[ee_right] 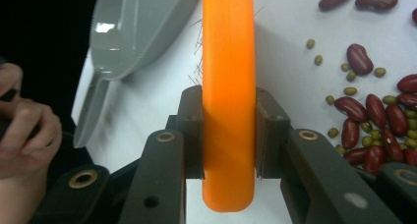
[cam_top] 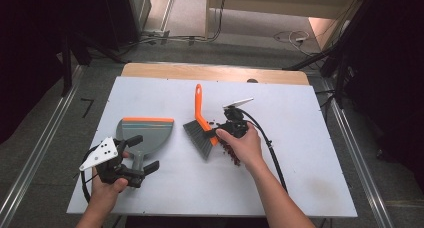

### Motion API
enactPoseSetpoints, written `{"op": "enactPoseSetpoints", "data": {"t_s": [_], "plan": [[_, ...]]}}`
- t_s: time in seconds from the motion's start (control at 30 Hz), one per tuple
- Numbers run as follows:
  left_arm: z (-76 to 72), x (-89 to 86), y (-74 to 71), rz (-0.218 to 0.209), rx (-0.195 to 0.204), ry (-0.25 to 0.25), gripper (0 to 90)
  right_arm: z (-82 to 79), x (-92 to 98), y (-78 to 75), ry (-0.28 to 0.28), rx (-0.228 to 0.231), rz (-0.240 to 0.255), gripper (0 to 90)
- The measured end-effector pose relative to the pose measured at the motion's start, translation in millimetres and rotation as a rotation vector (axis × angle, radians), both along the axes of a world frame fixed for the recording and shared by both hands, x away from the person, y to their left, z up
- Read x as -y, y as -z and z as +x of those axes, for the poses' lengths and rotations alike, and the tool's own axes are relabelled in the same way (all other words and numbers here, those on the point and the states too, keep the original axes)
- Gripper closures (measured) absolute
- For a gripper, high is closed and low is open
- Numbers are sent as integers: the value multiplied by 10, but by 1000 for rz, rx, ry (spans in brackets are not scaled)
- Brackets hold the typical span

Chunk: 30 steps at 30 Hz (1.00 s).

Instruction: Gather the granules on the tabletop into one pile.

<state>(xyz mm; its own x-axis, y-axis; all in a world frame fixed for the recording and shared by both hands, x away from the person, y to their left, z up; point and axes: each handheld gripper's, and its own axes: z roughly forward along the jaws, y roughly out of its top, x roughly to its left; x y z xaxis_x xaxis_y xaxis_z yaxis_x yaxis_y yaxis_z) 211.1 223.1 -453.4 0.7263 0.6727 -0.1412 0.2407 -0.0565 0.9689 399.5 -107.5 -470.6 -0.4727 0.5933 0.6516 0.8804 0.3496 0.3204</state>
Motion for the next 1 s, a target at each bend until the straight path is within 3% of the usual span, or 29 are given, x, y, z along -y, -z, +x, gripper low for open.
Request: {"op": "enactPoseSetpoints", "data": {"t_s": [0.17,0.4,1.0], "plan": [[0,13,-1,5,2,3,0,46,78,62,43,-10,-9,683],[0,13,-3,3,1,2,0,68,337,75,111,-9,-7,682],[6,38,1,7,-1,5,0,-3,946,77,229,-20,1,682]]}}
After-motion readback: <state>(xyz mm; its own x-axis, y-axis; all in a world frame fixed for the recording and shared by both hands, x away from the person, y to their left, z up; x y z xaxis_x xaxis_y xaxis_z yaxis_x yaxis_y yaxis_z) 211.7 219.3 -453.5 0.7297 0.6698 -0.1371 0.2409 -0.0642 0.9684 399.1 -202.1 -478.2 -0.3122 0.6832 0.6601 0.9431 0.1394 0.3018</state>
